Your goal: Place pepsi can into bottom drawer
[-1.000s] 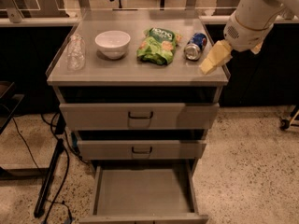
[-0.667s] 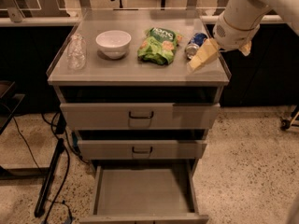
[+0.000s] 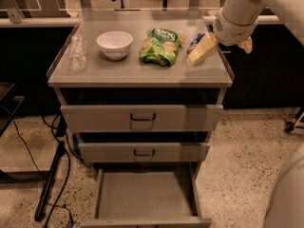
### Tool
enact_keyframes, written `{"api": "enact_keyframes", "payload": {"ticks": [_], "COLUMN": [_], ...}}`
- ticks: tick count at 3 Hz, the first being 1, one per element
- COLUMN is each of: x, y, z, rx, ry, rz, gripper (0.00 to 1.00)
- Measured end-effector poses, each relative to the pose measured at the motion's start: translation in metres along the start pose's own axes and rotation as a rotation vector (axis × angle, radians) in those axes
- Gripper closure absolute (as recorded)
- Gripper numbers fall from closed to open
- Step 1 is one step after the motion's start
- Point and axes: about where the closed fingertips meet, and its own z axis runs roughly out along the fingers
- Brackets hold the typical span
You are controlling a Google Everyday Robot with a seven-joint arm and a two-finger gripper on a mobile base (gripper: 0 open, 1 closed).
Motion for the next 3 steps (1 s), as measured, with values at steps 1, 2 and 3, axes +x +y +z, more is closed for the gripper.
{"api": "enact_keyframes", "payload": {"ticks": [1,2,3], "x": [-0.027,-0.082,-0.087], "y": [0.011,0.001,-0.001], "z": [0.01,0.02,0.017], "rx": [-0.028,0.008,0.01], "ry": [-0.009,-0.041,-0.056], "rz": [0.048,0.112,0.115], "gripper": [0.0,0.0,0.0]}}
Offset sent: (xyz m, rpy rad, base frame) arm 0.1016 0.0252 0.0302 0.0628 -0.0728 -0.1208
